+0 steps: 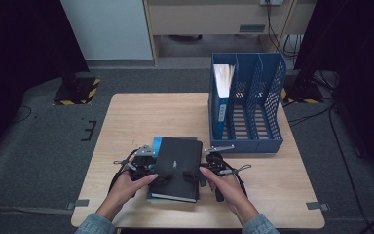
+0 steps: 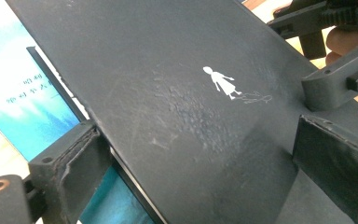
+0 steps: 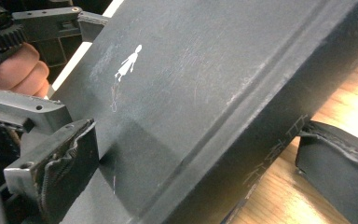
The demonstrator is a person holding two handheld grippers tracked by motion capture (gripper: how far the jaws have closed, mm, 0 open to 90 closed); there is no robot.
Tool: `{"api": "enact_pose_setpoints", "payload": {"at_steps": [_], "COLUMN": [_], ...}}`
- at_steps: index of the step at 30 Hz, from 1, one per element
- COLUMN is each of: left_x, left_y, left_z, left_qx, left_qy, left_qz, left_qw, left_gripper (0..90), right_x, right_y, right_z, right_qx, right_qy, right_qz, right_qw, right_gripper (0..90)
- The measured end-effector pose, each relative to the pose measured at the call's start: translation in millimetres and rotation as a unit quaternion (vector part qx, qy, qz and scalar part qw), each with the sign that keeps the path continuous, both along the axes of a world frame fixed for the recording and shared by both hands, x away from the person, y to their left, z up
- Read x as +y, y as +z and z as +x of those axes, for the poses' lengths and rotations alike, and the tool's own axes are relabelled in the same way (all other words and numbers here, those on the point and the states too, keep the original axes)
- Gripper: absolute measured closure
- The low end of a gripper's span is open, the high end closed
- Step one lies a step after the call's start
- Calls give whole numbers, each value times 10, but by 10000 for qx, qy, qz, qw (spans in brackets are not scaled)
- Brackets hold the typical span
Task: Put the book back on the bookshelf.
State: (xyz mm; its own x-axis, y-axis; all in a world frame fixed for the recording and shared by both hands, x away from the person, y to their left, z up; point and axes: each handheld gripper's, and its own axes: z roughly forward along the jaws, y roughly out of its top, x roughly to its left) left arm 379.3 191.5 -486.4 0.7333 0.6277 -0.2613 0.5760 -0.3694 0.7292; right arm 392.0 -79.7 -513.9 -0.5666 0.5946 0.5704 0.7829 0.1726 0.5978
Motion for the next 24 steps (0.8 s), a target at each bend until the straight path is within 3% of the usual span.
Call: {"api": "enact_pose_setpoints", "payload": {"at_steps": [11, 16, 24], "left_x": [-3, 37, 87], "left_y": [-11, 35, 193], "left_z": [92, 86, 79], "left_qx": [-153, -222, -323], "left_qy": [31, 40, -92], "left_qz": [-52, -58, 148], "left_qw": [9999, 9997, 9993], "left_gripper": [44, 111, 212], "right_x": [6, -18, -9], "right_y": [-51, -21, 147], "right_z": [70, 93, 70], "right_qx": [27, -22, -261], "right_qy": [-41, 45, 123], "right_qz": [216, 181, -56], "right_qw": [9998, 9998, 9996], "right_gripper": [1, 30, 71]}}
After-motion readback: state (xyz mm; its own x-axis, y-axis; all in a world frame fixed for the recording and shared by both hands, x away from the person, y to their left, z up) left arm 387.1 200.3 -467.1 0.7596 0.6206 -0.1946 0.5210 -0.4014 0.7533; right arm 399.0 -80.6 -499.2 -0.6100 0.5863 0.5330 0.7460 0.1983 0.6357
